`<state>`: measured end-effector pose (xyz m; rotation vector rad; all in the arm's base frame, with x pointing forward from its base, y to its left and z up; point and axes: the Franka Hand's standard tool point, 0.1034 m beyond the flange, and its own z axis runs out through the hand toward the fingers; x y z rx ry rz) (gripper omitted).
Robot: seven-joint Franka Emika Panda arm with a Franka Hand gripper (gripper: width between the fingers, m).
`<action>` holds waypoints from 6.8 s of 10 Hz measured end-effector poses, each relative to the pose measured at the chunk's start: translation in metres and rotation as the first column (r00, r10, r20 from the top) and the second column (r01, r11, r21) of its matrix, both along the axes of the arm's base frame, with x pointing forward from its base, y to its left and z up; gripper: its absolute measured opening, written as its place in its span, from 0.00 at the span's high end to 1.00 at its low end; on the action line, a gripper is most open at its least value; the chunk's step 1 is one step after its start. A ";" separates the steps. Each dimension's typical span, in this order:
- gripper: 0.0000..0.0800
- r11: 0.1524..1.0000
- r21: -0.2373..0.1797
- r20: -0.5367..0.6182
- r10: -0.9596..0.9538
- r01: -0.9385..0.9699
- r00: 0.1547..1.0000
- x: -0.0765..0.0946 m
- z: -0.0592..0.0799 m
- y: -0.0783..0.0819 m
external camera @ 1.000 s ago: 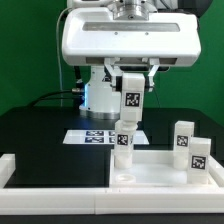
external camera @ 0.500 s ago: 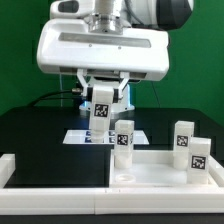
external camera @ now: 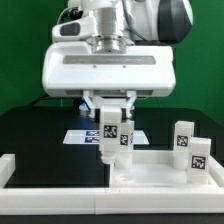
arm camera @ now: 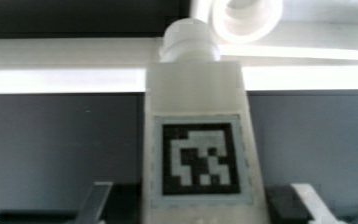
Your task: Assemble square table
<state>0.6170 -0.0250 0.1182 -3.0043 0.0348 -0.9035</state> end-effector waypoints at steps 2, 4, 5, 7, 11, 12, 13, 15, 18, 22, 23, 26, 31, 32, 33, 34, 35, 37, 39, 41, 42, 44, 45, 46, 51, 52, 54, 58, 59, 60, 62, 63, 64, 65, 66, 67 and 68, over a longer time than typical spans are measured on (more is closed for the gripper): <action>0.64 0.999 0.040 0.006 -0.023 0.022 1.000 0.011 -0.005 0.021; 0.64 0.999 0.043 -0.002 -0.018 0.018 1.000 0.009 -0.010 0.026; 0.64 0.999 0.043 -0.005 -0.017 0.018 1.000 0.008 -0.012 0.027; 0.64 0.999 0.042 -0.008 -0.018 0.019 1.000 0.007 -0.014 0.025; 0.64 0.999 0.034 -0.023 -0.031 0.031 0.999 0.001 -0.024 0.016; 0.64 0.999 0.034 -0.028 -0.032 0.033 0.999 0.000 -0.027 0.016; 0.64 0.999 0.033 -0.032 -0.033 0.034 0.999 -0.001 -0.030 0.015; 0.64 0.999 0.028 -0.027 -0.037 0.038 0.999 -0.003 -0.037 0.016; 0.64 0.995 0.027 0.014 -0.100 0.100 0.995 -0.007 -0.044 0.029; 0.50 0.993 0.028 -0.020 -0.117 0.118 0.993 -0.010 -0.048 0.033; 0.33 0.993 0.028 -0.021 -0.117 0.118 0.993 -0.010 -0.049 0.033; 0.20 0.993 0.028 -0.023 -0.117 0.118 0.993 -0.011 -0.050 0.033; 0.19 0.992 0.066 -0.115 -0.099 0.108 0.988 -0.013 -0.049 0.037; 0.19 0.988 0.105 -0.180 -0.090 0.110 0.980 -0.008 -0.036 0.038; 0.19 0.985 0.121 -0.197 -0.097 0.122 0.976 0.002 -0.029 0.034; 0.19 0.981 0.144 -0.247 -0.093 0.131 0.965 0.001 -0.032 0.038; 0.19 0.978 0.166 -0.304 -0.073 0.128 0.950 0.001 -0.033 0.043; 0.19 0.971 0.200 -0.426 -0.034 0.131 0.904 -0.005 -0.034 0.047; 0.19 0.973 0.191 -0.412 -0.043 0.133 0.910 -0.003 -0.036 0.043; 0.19 0.974 0.159 -0.470 -0.067 0.159 0.880 -0.012 -0.045 0.025; 0.19 0.970 0.150 -0.493 -0.095 0.193 0.865 -0.014 -0.045 0.020; 0.19 0.966 0.151 -0.495 -0.109 0.209 0.862 -0.013 -0.045 0.019; 0.19 0.966 0.151 -0.496 -0.109 0.209 0.862 -0.013 -0.046 0.019; 0.19 0.966 0.151 -0.496 -0.109 0.210 0.861 -0.013 -0.046 0.019; 0.64 0.929 0.163 -0.513 -0.207 0.331 0.833 -0.013 -0.047 0.020; 0.64 0.900 0.165 -0.523 -0.267 0.403 0.809 -0.013 -0.047 0.020; 0.64 0.800 0.173 -0.551 -0.405 0.575 0.730 -0.013 -0.047 0.022; 0.64 0.152 0.135 -0.671 -0.713 0.979 0.203 -0.011 -0.049 0.037; 0.64 -0.052 0.136 -0.712 -0.700 0.989 0.061 -0.007 -0.049 0.035; 0.64 -0.104 0.130 -0.724 -0.689 0.986 0.023 -0.007 -0.049 0.035; 0.62 -0.035 0.143 -0.715 -0.695 0.989 0.079 -0.008 -0.050 0.037; 0.41 0.109 0.161 -0.687 -0.701 0.981 0.191 -0.009 -0.050 0.043; 0.24 0.327 0.176 -0.647 -0.673 0.929 0.359 -0.007 -0.048 0.046; 0.24 0.519 0.183 -0.610 -0.606 0.835 0.511 -0.006 -0.046 0.046; 0.20 0.559 0.188 -0.602 -0.584 0.807 0.545 -0.006 -0.047 0.045; 0.19 0.617 0.192 -0.590 -0.548 0.763 0.592 -0.006 -0.047 0.045; 0.19 0.648 0.195 -0.584 -0.527 0.737 0.618 -0.006 -0.047 0.045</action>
Offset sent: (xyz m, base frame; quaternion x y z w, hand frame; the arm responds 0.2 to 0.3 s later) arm -0.0001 0.0054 -0.0074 -0.0127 0.0074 0.0185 0.9997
